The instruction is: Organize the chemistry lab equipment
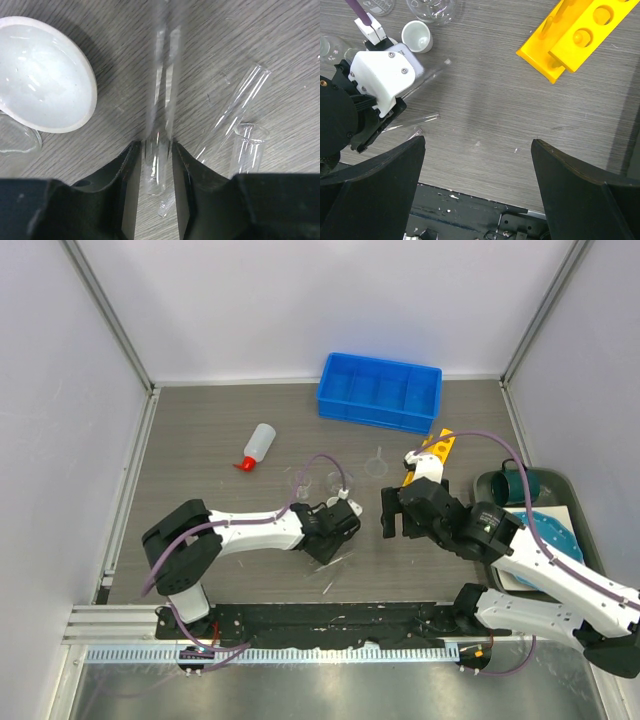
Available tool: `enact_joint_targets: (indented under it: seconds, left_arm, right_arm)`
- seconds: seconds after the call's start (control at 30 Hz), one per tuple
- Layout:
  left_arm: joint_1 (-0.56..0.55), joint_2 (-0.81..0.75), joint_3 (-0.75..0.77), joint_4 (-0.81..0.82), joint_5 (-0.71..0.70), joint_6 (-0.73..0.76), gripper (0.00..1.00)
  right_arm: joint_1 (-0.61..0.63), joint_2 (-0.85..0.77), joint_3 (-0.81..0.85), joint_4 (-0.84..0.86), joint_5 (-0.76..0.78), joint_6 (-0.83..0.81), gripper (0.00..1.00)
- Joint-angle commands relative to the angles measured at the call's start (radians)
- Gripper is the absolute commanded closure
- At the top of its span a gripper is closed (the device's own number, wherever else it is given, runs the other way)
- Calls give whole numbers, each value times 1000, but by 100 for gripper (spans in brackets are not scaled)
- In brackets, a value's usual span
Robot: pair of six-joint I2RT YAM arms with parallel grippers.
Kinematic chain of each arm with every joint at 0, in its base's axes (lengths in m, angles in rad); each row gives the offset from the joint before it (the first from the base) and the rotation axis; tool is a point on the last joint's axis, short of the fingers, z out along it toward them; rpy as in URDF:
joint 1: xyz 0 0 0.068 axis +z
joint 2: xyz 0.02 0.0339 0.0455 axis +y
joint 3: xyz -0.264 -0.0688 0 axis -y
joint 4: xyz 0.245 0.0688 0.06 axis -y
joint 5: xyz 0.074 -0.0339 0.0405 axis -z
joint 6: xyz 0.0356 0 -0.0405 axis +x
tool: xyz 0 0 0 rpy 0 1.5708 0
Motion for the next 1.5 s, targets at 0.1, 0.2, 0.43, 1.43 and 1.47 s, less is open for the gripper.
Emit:
enact_joint_targets:
  seconds: [0.1, 0.2, 0.43, 1.43, 1.47]
  left_arm:
    - [4, 48, 27, 10, -22, 22, 70]
    - [4, 54, 39, -4, -42, 31, 74]
    - [4, 42, 85, -53, -82, 45, 91]
    - [42, -464, 150, -76, 475, 175, 100]
    - [50, -482, 127, -55, 519, 174, 100]
  right_arm:
    - [5, -30, -6, 34, 34, -8, 7]
    - [6, -30, -7, 34, 35, -8, 7]
    - [6, -33, -9, 38, 34, -5, 7]
    - [6, -187, 292, -189, -162, -40, 10]
    - [6, -179, 298, -181, -179, -59, 10]
